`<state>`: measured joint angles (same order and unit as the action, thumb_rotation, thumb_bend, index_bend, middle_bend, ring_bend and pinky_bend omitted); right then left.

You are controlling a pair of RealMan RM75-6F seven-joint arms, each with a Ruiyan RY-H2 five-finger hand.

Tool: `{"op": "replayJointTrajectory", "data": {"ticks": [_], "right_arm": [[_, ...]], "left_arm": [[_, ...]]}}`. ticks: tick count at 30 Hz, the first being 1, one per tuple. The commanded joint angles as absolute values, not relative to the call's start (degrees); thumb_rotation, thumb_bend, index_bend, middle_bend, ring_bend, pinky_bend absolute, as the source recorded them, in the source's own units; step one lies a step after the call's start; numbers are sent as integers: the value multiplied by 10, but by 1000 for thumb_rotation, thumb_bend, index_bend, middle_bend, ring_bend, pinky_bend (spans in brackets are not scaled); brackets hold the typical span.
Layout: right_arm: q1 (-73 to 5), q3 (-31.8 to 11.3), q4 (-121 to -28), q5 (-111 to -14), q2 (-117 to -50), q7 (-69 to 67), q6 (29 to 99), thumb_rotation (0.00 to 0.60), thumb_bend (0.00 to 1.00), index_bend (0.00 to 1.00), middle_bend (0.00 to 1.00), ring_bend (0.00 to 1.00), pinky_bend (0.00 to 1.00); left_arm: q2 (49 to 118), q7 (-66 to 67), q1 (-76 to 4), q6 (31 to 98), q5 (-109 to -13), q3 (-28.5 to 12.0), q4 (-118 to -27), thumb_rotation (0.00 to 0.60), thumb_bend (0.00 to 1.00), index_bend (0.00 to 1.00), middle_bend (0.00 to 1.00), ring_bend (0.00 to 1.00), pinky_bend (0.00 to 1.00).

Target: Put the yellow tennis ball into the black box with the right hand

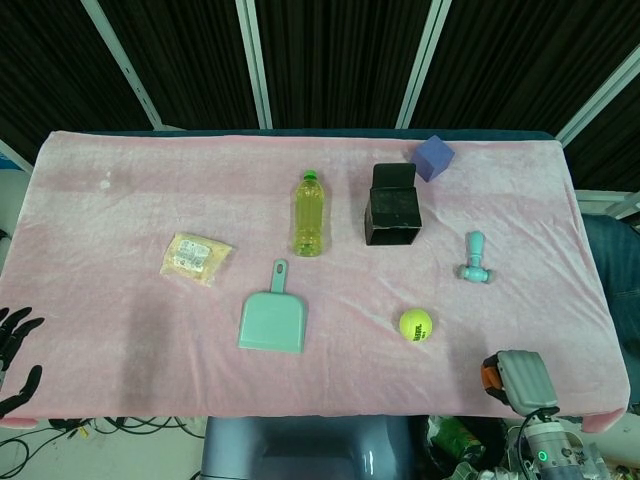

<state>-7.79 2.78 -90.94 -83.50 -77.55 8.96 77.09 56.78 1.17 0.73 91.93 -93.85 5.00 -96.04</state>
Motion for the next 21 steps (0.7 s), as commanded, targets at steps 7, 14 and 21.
{"op": "replayJointTrajectory", "data": {"ticks": [7, 14, 21], "right_arm": [[-120, 6, -858, -813, -863, 141, 696, 600, 764, 1000, 1000, 1000, 1000], [-147, -21, -841, -789, -893, 152, 666, 600, 767, 1000, 1000, 1000, 1000], [-161, -29, -842, -780, -908, 159, 653, 600, 770, 1000, 1000, 1000, 1000]], "left_arm": [[567, 11, 8, 912, -931, 46, -965, 600, 441, 163, 97, 31, 19], [566, 12, 9, 909, -930, 44, -966, 600, 440, 163, 97, 31, 19], [567, 14, 9, 905, -927, 41, -967, 600, 440, 163, 97, 31, 19]]}}
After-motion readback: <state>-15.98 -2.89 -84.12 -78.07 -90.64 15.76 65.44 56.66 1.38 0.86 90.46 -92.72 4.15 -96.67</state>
